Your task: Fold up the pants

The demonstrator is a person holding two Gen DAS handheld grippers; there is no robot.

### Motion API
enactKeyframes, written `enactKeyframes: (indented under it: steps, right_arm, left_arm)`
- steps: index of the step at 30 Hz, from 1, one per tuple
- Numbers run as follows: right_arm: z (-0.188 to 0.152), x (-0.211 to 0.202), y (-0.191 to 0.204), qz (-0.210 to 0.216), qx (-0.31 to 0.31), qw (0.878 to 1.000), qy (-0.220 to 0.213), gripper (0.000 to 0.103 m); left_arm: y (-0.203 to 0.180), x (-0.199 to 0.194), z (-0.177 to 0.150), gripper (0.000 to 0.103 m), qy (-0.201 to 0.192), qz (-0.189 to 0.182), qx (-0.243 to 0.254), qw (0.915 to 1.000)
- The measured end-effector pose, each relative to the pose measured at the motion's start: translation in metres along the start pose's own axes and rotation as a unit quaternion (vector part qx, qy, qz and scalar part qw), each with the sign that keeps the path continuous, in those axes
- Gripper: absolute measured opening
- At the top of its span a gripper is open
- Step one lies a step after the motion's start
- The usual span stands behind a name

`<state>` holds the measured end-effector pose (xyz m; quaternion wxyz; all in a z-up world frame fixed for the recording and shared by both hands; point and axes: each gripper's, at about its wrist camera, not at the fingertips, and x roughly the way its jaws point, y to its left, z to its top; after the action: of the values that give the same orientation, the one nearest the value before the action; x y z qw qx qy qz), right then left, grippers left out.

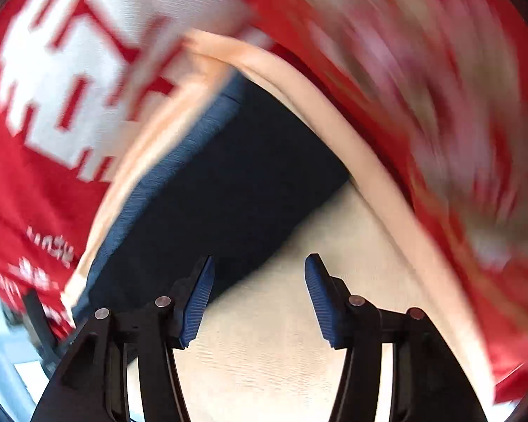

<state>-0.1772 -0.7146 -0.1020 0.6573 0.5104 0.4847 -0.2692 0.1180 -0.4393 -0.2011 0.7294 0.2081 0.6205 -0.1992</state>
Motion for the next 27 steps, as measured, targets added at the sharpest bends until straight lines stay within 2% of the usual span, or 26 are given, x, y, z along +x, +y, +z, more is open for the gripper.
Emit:
enactKeyframes:
  steps: [1, 2, 3, 4, 5, 6, 9, 10, 12, 15, 20, 23, 27]
  right_arm:
    - [-0.001, 0.002, -0.007, 0.018, 0.019, 1.000, -0.014, 0.058]
    - [0.002, -0.001, -0.006, 0.029, 0.020, 0.999, -0.038, 0.058]
    - [0.010, 0.000, -0.001, 0.030, 0.018, 0.998, -0.043, 0.054]
    - [0.015, 0.001, 0.003, 0.030, 0.020, 0.999, -0.041, 0.026]
    - [0.020, -0.001, 0.010, 0.021, 0.016, 0.999, -0.039, 0.015]
    - [0.022, -0.006, 0.015, 0.019, 0.004, 0.999, -0.043, 0.014]
    - [0.020, -0.015, 0.023, -0.004, -0.037, 0.998, -0.041, 0.014]
    - [0.023, -0.014, 0.017, -0.022, -0.045, 0.998, -0.032, 0.026]
    - [0.024, -0.007, 0.018, -0.088, -0.074, 0.993, -0.022, 0.047]
    - [0.015, -0.026, 0.031, -0.103, -0.084, 0.990, -0.036, 0.047]
    - [-0.024, -0.048, 0.052, -0.098, -0.077, 0.991, -0.053, 0.047]
    - [-0.053, -0.048, 0.077, -0.071, -0.102, 0.991, -0.042, 0.047]
    - [-0.095, -0.026, 0.120, -0.022, -0.128, 0.992, -0.004, 0.047]
  left_arm:
    - [0.006, 0.008, -0.004, 0.102, 0.009, -0.001, -0.003, 1.0000]
    - [0.013, 0.010, -0.008, 0.102, 0.000, -0.019, -0.016, 0.9997]
    - [0.015, 0.011, -0.010, 0.102, -0.005, -0.026, -0.020, 0.9994]
    - [0.015, 0.011, -0.010, 0.103, -0.005, -0.024, -0.019, 0.9995]
    - [0.014, 0.011, -0.008, 0.103, -0.001, -0.019, -0.018, 0.9997]
    - [0.009, 0.012, -0.007, 0.103, 0.005, -0.016, -0.017, 0.9997]
    - [0.007, 0.011, 0.000, 0.103, 0.004, -0.012, -0.005, 0.9999]
    - [0.007, 0.013, -0.001, 0.103, 0.002, -0.012, -0.003, 0.9999]
    - [-0.004, 0.011, -0.011, 0.103, -0.006, -0.023, -0.011, 0.9997]
    - [-0.001, 0.012, -0.013, 0.103, -0.001, -0.027, -0.005, 0.9996]
    - [0.007, -0.001, -0.015, 0.103, 0.002, -0.022, 0.000, 0.9998]
    - [0.041, -0.009, -0.017, 0.103, -0.009, -0.028, -0.010, 0.9995]
    - [0.095, -0.019, -0.024, 0.103, -0.028, -0.028, -0.025, 0.9989]
